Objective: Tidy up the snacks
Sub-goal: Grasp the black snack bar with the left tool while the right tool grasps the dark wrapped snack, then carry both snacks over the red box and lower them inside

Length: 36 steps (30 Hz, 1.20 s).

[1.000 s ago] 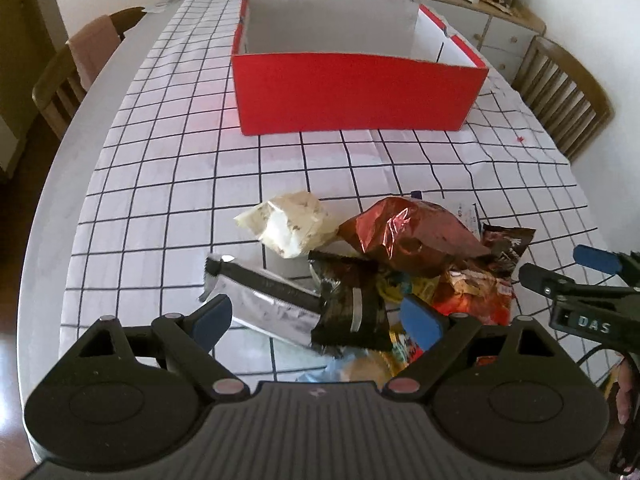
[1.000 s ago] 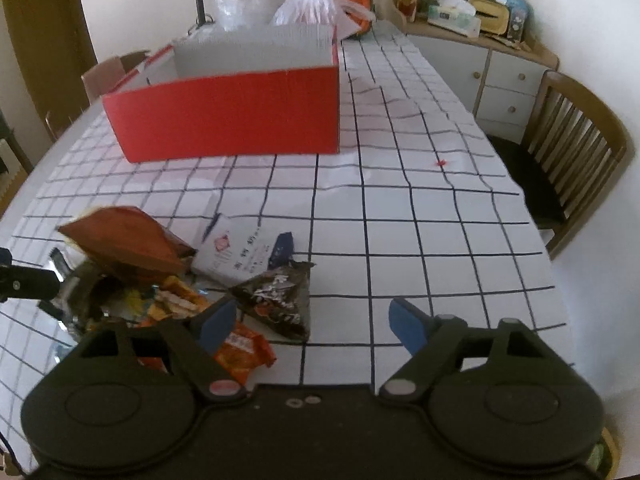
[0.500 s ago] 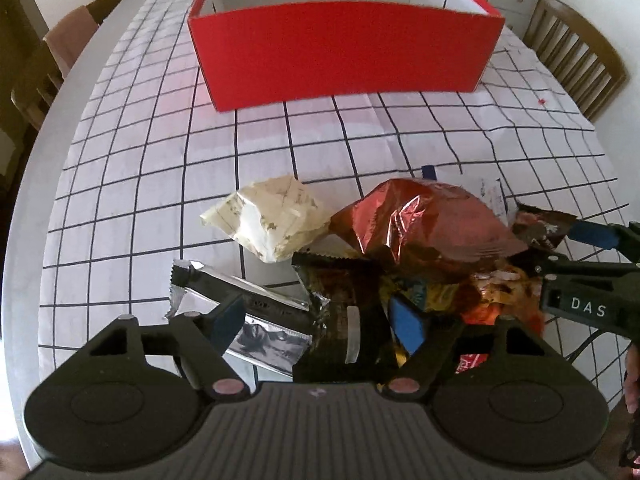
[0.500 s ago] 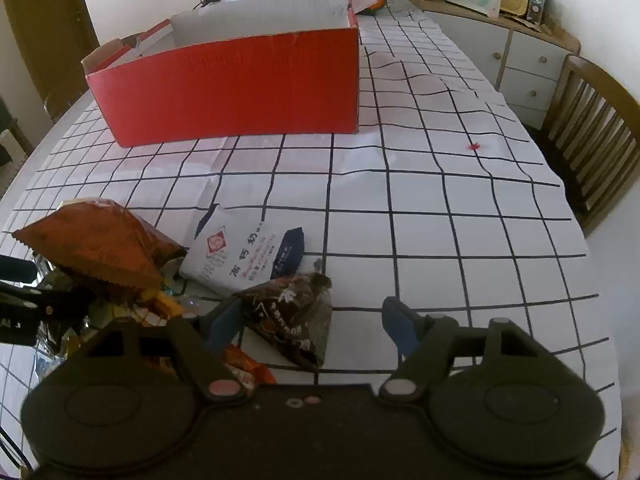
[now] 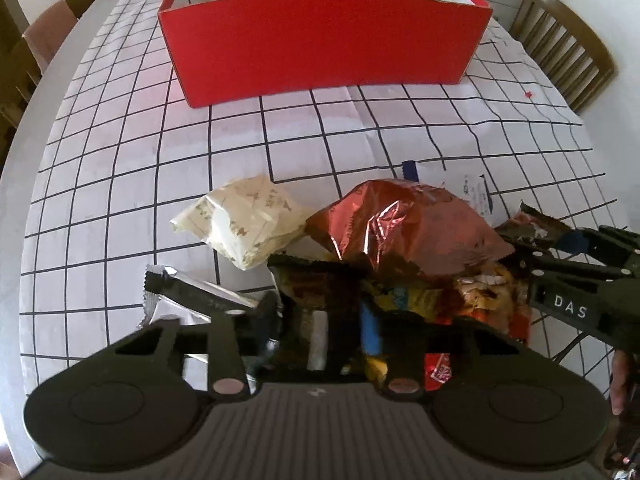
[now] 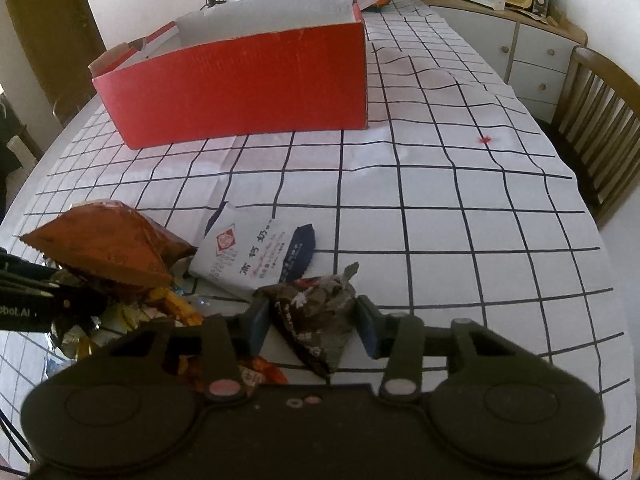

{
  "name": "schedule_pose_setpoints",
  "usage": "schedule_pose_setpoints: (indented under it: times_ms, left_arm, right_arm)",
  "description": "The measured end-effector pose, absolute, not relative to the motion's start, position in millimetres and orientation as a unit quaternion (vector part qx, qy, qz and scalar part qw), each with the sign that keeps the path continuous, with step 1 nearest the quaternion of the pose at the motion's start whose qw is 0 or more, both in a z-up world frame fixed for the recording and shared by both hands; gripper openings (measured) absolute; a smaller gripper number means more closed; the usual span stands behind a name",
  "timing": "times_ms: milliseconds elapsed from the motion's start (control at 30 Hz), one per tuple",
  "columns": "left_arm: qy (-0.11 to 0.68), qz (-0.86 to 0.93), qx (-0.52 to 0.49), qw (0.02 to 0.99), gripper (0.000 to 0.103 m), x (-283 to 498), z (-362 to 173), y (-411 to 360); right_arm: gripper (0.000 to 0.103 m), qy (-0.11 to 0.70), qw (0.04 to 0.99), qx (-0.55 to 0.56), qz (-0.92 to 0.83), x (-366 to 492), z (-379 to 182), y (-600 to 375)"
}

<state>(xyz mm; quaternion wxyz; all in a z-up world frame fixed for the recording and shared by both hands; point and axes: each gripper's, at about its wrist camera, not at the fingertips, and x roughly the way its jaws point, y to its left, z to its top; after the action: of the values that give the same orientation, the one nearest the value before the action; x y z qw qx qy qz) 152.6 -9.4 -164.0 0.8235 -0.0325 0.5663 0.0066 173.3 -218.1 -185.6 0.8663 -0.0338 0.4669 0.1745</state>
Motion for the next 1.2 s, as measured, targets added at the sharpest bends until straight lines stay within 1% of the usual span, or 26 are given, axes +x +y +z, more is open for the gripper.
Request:
schedule_pose_setpoints:
  times_ms: [67, 167, 267, 533, 800, 1200]
  left_arm:
    - [0.565, 0.006, -0.037, 0.824, 0.038, 151.8, -163.6, -8.9]
    - [0.563, 0.006, -0.042, 0.825, 0.037, 149.4, -163.6, -7.6]
    - [0.560, 0.007, -0.047, 0.827, 0.035, 146.9, -161.6, -6.9]
    - [0.549, 0.010, -0.063, 0.833, 0.034, 134.5, -149.8, -0.3]
    - [0.533, 0.015, -0.080, 0.842, 0.034, 118.1, -128.8, 10.3]
    - [0.481, 0.020, -0.086, 0.873, 0.034, 105.6, -75.4, 14.1]
  right_arm:
    - [0.034, 0.465, 0.868, -0.033, 0.172, 171.9, -184.5, -218.9]
    - [0.030, 0.463, 0.870, -0.026, 0.170, 168.2, -181.9, -220.7]
    - [0.028, 0.460, 0.872, -0.023, 0.167, 163.6, -179.6, -222.8]
    - [0.027, 0.445, 0.882, -0.010, 0.154, 151.2, -164.9, -230.9]
    - [0.027, 0.420, 0.892, -0.002, 0.167, 133.3, -130.4, -232.8]
    - [0.027, 0.372, 0.905, -0.016, 0.205, 130.3, -71.5, -219.8]
